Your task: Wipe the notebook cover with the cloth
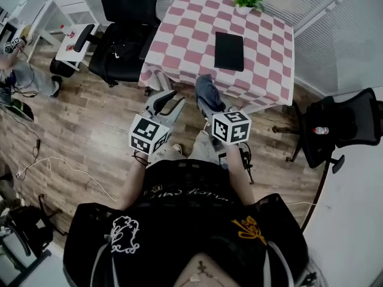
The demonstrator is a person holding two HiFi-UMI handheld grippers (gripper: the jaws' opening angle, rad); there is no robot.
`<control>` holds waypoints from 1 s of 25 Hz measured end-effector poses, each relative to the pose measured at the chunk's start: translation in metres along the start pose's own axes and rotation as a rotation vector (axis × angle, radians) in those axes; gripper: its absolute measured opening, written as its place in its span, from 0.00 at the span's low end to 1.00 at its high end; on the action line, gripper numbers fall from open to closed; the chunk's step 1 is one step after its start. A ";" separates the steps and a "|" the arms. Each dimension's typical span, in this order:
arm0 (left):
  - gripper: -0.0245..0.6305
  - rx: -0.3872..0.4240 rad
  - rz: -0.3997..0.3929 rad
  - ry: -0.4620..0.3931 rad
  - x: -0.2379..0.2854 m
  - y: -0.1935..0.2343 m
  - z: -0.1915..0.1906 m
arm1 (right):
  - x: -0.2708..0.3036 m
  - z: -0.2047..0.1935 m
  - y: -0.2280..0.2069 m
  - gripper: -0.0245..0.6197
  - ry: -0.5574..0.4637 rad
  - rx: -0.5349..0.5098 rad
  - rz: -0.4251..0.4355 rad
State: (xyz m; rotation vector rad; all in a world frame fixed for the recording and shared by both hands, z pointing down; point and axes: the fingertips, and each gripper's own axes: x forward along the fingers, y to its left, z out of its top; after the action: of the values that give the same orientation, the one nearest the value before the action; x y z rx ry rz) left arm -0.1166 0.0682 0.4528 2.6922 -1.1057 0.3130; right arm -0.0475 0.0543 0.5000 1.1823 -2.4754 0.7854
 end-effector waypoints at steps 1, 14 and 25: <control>0.21 -0.001 -0.012 0.001 -0.004 -0.002 -0.003 | -0.003 -0.004 0.006 0.16 0.002 -0.001 -0.010; 0.21 0.012 -0.104 -0.035 -0.008 -0.060 0.000 | -0.061 -0.020 0.008 0.16 -0.031 0.007 -0.092; 0.21 0.002 -0.055 -0.032 -0.006 -0.141 -0.005 | -0.130 -0.057 0.006 0.16 -0.005 -0.041 -0.036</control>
State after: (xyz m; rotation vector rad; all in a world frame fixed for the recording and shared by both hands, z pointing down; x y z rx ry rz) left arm -0.0208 0.1715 0.4392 2.7333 -1.0381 0.2626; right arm 0.0297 0.1723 0.4830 1.2128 -2.4546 0.7193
